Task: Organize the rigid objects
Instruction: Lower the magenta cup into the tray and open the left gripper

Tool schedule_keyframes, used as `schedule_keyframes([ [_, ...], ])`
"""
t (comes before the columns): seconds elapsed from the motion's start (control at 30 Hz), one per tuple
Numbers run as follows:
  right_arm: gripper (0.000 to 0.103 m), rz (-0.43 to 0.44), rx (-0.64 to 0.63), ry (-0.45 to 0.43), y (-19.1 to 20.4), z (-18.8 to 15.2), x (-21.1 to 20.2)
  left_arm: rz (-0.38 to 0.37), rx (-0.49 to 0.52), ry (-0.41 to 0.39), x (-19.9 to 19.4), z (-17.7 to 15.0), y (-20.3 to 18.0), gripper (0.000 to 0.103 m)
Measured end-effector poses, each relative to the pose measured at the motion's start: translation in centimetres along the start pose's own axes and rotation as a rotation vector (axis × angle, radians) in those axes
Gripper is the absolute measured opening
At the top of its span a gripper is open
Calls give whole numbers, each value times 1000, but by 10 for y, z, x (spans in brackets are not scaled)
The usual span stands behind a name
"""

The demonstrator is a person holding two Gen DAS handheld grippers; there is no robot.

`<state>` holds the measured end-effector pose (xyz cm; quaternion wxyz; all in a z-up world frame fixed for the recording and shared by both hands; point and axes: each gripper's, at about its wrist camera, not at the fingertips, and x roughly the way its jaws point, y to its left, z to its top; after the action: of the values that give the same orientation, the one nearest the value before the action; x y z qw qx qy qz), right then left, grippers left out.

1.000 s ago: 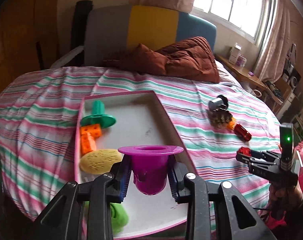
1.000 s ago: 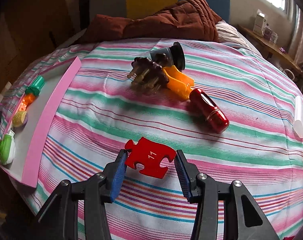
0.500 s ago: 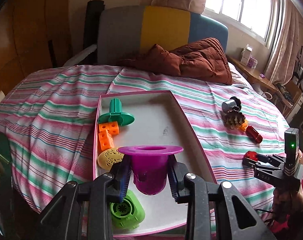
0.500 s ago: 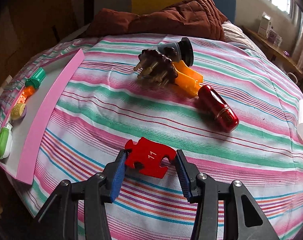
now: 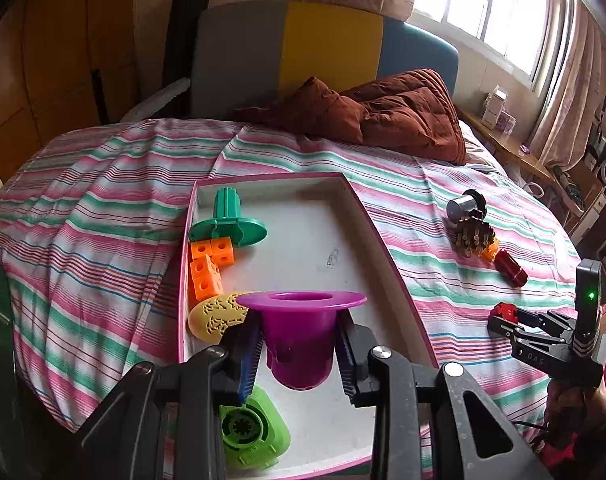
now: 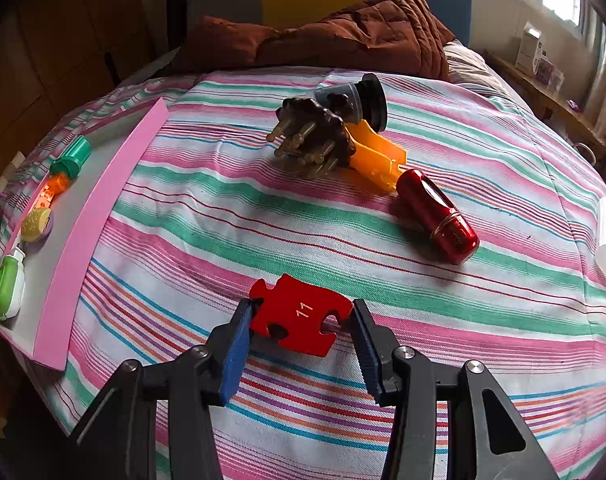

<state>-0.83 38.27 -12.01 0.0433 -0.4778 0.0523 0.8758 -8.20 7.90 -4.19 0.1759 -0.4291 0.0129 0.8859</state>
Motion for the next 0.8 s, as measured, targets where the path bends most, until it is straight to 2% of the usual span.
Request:
schedule_keyframes([
  [0.2, 49, 0, 0, 1, 0, 0, 0, -63, -88, 32, 20, 28, 21, 33],
  [0.53, 49, 3, 6, 2, 1, 0, 0, -72, -89, 59, 76, 85, 24, 33],
  [0.67, 49, 5, 9, 2, 0, -1, -1, -57, -102, 81, 103, 103, 23, 33],
  [0.8, 49, 8, 13, 4, 1, -1, 0, 1, -96, 126, 135, 110, 24, 33],
])
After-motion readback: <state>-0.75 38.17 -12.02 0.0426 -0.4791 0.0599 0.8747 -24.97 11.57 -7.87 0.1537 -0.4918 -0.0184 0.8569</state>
